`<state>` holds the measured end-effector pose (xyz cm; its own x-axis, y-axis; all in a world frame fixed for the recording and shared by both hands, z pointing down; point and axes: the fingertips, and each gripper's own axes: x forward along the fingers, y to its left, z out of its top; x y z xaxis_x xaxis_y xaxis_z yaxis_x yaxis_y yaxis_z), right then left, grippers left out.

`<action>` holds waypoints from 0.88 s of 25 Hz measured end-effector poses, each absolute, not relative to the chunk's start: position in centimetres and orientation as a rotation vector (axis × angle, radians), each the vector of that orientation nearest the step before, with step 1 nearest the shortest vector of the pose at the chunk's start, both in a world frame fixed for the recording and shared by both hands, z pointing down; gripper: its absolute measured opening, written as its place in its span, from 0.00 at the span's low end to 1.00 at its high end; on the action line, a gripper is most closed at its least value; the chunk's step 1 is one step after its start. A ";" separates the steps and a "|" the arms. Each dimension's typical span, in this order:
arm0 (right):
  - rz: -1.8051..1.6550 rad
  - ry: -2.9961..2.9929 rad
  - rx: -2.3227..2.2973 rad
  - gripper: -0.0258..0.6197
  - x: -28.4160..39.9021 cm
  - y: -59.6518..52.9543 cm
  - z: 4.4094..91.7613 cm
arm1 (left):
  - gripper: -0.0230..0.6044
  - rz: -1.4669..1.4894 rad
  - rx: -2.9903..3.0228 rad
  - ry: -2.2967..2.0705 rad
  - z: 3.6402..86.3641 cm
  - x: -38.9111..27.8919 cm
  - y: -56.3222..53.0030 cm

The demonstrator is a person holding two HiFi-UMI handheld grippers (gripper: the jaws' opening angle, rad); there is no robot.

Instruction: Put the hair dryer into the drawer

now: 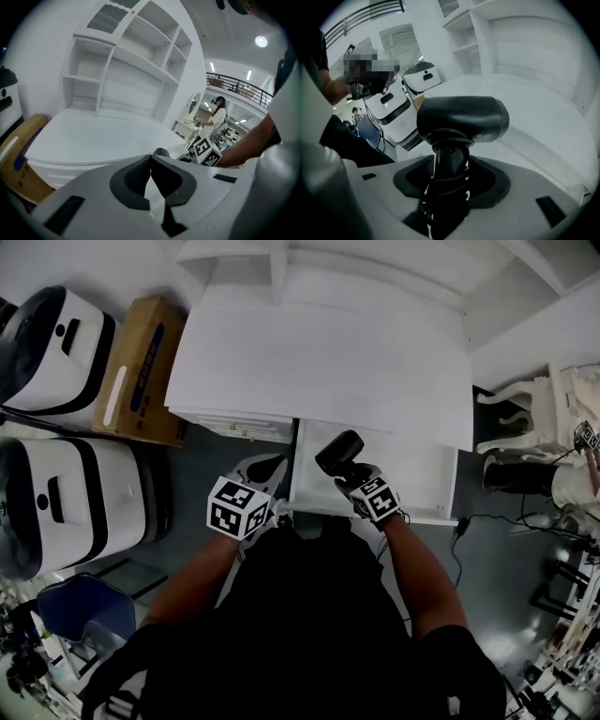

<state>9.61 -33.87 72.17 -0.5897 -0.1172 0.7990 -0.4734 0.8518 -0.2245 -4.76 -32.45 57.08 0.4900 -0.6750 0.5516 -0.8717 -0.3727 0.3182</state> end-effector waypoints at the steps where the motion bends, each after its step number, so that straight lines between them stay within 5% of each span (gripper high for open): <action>1: 0.521 -2.155 0.403 0.42 9.6 -33.7 72.7 | 0.05 0.455 2.153 -1.272 57.3 -4.6 -32.6; 22: 0.371 -1.939 0.249 0.42 8.3 -36.1 80.9 | 0.05 0.478 2.026 -1.358 58.7 -6.5 -31.7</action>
